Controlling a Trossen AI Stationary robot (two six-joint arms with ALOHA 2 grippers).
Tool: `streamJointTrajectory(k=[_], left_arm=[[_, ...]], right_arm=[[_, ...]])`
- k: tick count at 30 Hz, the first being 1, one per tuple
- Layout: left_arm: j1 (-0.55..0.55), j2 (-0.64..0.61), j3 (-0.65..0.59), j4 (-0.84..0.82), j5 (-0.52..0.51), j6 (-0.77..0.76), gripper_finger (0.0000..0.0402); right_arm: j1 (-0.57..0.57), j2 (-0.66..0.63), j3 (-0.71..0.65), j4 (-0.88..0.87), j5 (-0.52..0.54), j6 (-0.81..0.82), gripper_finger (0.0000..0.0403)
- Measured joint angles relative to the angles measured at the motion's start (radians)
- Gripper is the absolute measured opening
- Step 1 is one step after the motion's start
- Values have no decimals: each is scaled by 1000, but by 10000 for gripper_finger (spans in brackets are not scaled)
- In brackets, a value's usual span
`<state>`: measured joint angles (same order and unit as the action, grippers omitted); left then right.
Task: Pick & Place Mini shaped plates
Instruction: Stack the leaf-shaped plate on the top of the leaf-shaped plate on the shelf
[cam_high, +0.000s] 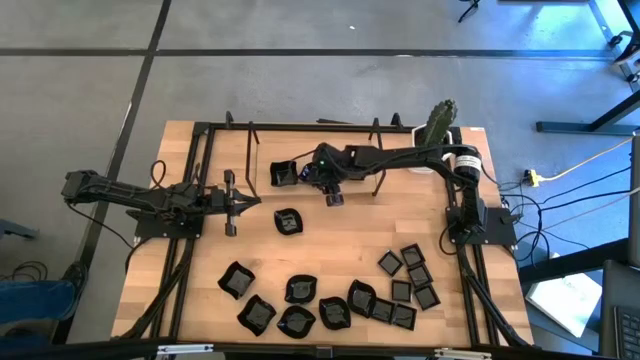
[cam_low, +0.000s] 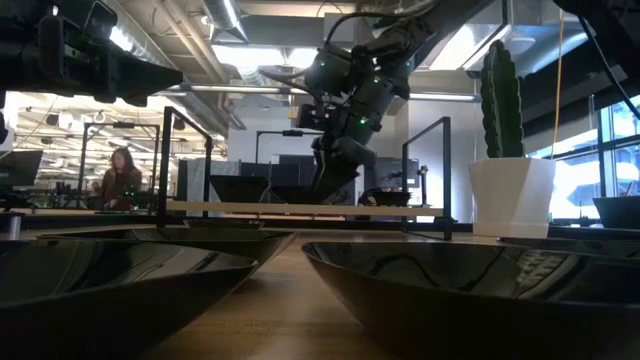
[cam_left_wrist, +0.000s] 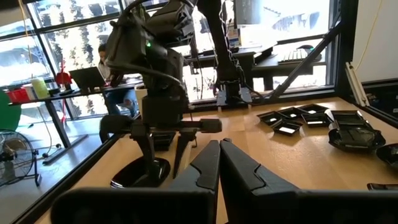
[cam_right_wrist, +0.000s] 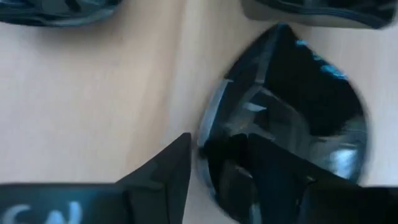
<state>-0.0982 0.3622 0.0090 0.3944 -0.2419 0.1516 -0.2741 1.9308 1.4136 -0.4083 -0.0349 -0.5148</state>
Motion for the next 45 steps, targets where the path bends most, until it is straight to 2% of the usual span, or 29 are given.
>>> streamJointTrajectory(k=[5, 14, 19, 32, 38, 45], left_arm=[[0, 0, 0, 0, 0, 0, 6], [0, 0, 0, 0, 0, 0, 8], [0, 0, 0, 1, 0, 0, 4], [0, 0, 0, 1, 0, 0, 4], [0, 0, 0, 0, 0, 0, 8], [0, 0, 0, 1, 0, 0, 4]], right_arm=[[-9, 2, 1, -7, 8, 10, 126], [-10, -1, 5, -50, 15, 6, 42], [-10, -2, 6, -79, 16, 6, 27], [-7, 0, 3, -134, 6, 19, 61], [-6, 2, 19, -148, -71, 33, 110], [-3, 8, 63, -180, -78, 69, 161]])
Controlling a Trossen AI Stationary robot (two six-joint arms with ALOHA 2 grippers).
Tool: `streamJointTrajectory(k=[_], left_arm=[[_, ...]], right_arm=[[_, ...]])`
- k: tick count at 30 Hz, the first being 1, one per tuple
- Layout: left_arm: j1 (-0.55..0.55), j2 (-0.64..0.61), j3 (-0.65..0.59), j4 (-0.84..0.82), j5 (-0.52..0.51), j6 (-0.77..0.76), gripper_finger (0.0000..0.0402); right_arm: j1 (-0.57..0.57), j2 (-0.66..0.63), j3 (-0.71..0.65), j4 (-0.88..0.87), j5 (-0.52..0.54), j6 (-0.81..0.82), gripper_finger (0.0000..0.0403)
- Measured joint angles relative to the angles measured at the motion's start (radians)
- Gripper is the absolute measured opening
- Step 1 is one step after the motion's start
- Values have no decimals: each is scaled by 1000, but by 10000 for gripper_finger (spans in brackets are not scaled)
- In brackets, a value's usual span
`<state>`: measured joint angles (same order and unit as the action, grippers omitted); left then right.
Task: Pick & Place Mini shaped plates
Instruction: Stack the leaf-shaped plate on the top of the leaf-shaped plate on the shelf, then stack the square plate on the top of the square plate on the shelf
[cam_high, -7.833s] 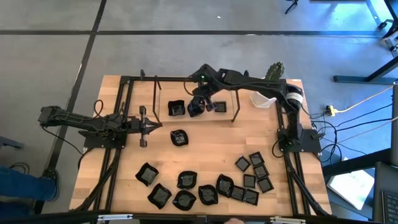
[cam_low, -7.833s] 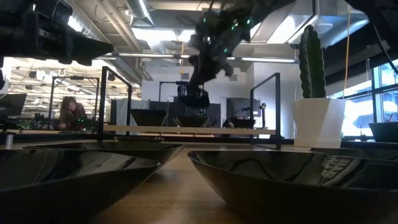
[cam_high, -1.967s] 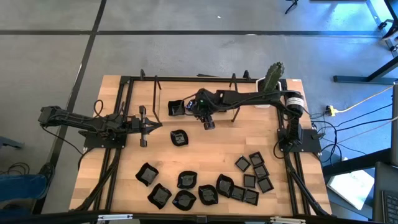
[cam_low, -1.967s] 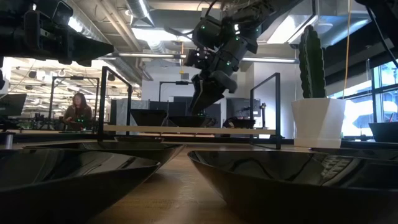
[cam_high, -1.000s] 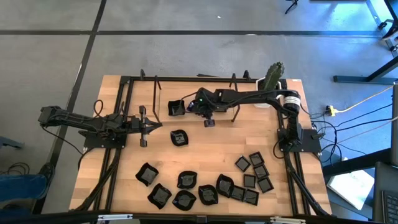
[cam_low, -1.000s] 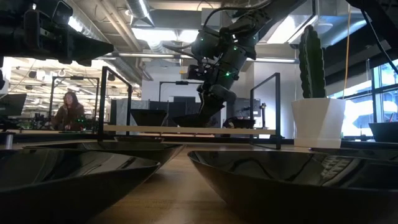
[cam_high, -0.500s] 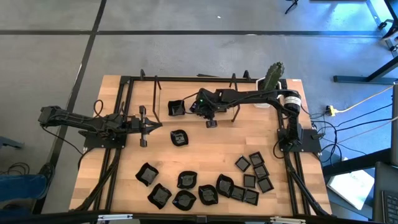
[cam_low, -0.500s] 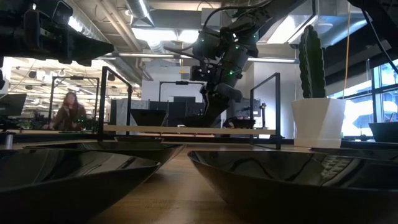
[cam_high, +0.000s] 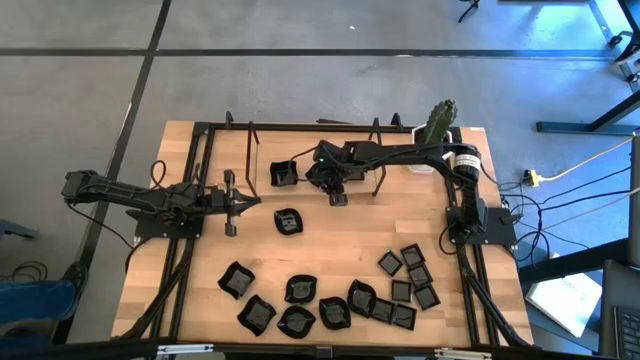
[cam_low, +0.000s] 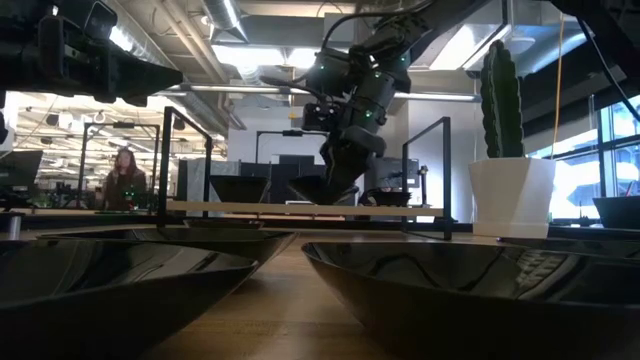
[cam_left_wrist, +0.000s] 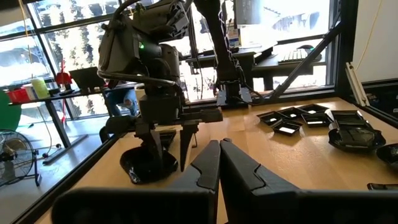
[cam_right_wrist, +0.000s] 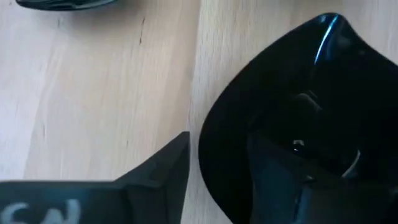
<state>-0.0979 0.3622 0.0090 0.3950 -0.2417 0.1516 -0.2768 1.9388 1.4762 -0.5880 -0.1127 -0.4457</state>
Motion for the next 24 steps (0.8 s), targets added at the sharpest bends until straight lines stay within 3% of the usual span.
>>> streamJointTrajectory(k=[13, 24], left_arm=[[0, 0, 0, 0, 0, 0, 4], [0, 0, 0, -1, 0, 0, 6]], right_arm=[[8, -3, 10, 4, 4, -4, 173], [23, -85, 11, 14, 53, -11, 173]])
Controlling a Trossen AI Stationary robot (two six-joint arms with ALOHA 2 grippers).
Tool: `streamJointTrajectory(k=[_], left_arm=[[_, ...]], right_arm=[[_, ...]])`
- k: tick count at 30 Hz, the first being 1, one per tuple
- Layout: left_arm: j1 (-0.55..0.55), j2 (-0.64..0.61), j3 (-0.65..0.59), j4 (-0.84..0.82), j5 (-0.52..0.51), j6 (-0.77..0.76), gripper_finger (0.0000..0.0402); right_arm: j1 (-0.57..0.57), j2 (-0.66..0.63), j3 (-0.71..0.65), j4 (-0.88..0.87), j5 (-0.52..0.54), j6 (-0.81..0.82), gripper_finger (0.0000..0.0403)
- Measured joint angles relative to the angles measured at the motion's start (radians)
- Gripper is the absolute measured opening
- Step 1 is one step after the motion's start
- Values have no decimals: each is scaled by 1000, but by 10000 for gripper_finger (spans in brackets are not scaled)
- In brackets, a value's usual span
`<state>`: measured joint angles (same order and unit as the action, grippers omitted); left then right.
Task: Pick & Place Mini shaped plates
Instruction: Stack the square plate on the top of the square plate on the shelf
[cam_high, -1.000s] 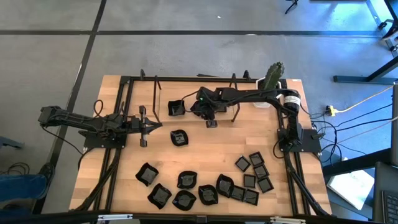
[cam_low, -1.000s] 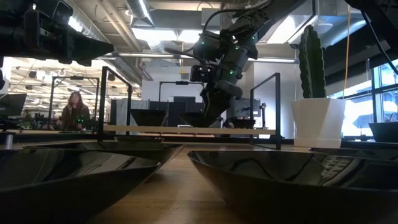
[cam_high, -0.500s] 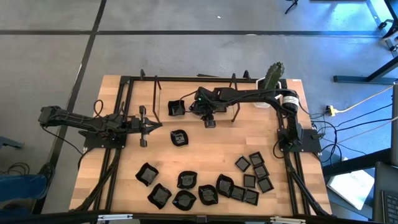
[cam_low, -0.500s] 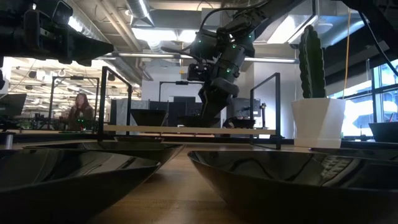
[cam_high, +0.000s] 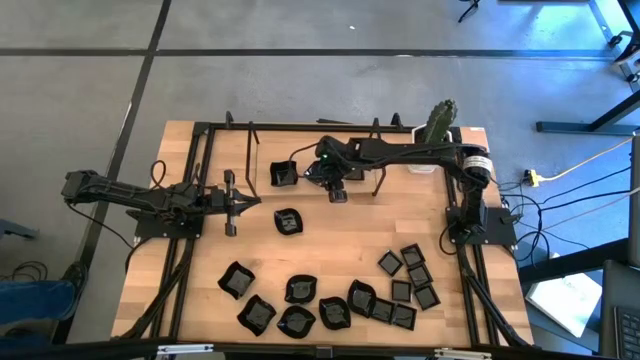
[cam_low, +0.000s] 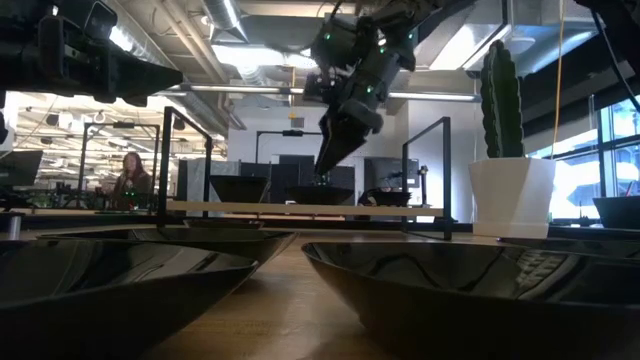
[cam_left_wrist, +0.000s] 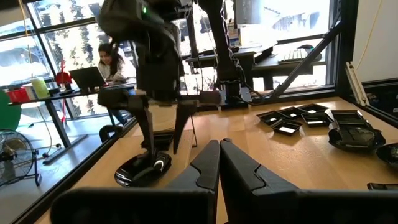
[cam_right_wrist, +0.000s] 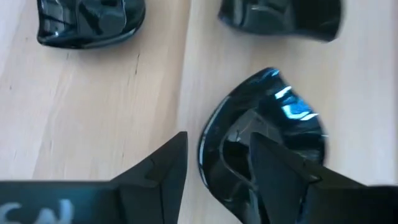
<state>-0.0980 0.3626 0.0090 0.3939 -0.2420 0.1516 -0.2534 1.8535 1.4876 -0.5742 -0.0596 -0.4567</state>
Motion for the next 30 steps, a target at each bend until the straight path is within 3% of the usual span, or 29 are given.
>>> streamJointTrajectory(k=[7, 13, 17, 23, 27, 30], left_arm=[[0, 0, 0, -1, 0, 0, 6], [0, 0, 0, -1, 0, 0, 6], [0, 0, 0, -2, 0, 0, 4], [0, 0, 0, -2, -2, 1, 5], [0, 0, 0, 1, 8, 20, 2], [0, 0, 0, 5, 98, 31, 3]], right_arm=[[13, -105, 0, -7, 15, 11, 173], [74, -286, 0, -58, 3, 45, 163], [152, -450, 1, -140, -2, 77, 120], [304, -681, -31, -275, -3, 168, 15], [400, -807, -122, -295, 38, 270, 14], [466, -895, -215, -273, 64, 333, 13]])
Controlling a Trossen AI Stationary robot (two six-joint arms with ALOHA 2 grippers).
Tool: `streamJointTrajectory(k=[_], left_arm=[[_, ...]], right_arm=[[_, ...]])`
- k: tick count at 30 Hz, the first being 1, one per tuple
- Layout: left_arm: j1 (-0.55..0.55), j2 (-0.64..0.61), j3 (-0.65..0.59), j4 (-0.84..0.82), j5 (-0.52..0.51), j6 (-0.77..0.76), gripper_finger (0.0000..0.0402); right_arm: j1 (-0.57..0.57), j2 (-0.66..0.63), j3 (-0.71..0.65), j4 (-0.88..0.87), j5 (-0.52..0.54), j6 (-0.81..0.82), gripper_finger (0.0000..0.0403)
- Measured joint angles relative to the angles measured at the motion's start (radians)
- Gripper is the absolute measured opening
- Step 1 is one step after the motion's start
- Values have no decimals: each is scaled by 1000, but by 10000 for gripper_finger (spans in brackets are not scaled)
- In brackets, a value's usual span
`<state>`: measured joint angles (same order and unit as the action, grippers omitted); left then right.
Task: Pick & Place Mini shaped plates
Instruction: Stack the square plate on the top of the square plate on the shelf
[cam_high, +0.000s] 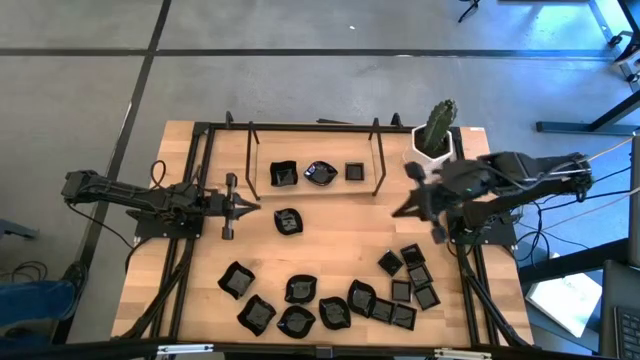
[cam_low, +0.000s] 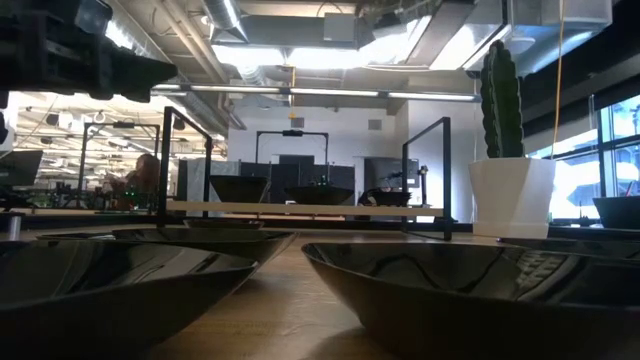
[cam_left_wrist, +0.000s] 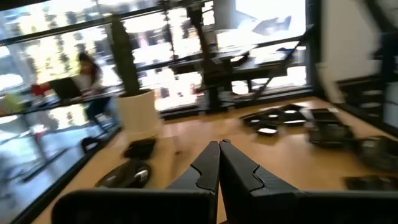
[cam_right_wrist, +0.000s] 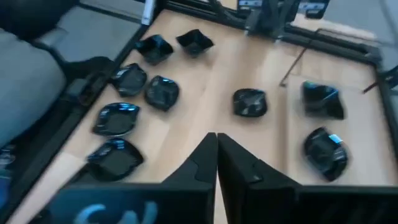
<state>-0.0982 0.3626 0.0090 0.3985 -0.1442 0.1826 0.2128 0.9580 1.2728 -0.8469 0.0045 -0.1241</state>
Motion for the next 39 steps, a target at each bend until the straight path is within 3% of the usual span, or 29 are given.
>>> streamJointTrajectory(k=[3, 7, 11, 17, 23, 27, 31, 39], left_arm=[[0, 0, 0, 8, 49, 5, 3], [0, 0, 0, 9, -22, -13, 2], [0, 0, 0, 9, -55, -29, 5], [0, 0, 0, 9, -55, -31, 3], [0, 0, 0, 9, -55, -31, 4], [0, 0, 0, 9, -55, -31, 5], [0, 0, 0, 9, -55, -42, 2], [0, 0, 0, 9, -56, -42, 9]], right_arm=[[50, -81, -108, 46, -27, 58, 5], [83, -171, -258, 192, -157, 117, 9], [89, -227, -364, 319, -181, 114, 17], [90, -279, -512, 486, -48, 29, 4], [90, -280, -597, 445, 29, 36, 12], [90, -262, -634, 402, 29, 71, 9], [90, -213, -652, 400, 29, 211, 4], [117, 28, -652, 355, 12, 271, 16]])
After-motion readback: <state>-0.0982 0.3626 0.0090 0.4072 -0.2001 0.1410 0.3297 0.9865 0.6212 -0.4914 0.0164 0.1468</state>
